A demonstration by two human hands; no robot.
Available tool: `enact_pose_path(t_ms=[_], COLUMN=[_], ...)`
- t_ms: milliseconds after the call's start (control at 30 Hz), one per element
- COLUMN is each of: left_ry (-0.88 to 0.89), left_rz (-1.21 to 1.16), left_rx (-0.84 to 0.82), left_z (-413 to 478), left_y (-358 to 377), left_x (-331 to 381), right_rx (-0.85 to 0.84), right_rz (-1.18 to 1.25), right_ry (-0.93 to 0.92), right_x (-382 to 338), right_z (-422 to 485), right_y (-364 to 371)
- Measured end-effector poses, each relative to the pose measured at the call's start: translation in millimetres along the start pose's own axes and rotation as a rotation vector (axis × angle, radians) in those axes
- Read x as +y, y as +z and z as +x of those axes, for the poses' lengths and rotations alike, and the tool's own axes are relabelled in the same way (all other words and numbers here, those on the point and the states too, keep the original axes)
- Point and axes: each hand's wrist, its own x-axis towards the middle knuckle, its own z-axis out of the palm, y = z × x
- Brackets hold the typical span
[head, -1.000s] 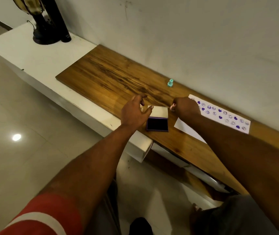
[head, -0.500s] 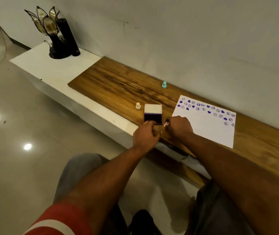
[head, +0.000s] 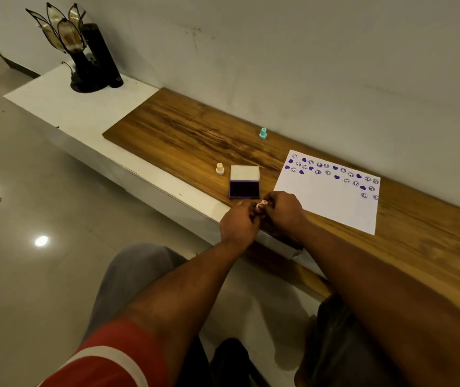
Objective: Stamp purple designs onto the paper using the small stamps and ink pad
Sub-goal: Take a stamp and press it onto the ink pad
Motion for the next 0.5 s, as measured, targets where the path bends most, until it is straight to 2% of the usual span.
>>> enact_pose_path(t_ms=[133, 333, 400, 500], left_ry=[0.023, 0.087, 0.113, 0.143], left_rz=[0.015, 0.072, 0.089, 0.097], left_rx=[0.019, 0.092, 0.107, 0.117], left_z=[5.3, 17.3, 21.8, 29.2], left_y=[-1.4, -18.9, -26.7, -37.6], left_x=[-9.4, -19.8, -25.5, -38.4], right_rx=[-0.016, 0.056, 0.006, -0.094], right_rz=[-0.013, -0.357, -0.399, -0.334], right_ry=[-0.065, -0.205, -0.249, -0.300], right_x=[-1.0, -15.2, -21.7, -28.9], right_z=[1.9, 12.4, 21.2, 36.2], right_y=[0.4, -2.3, -1.0, 3.8])
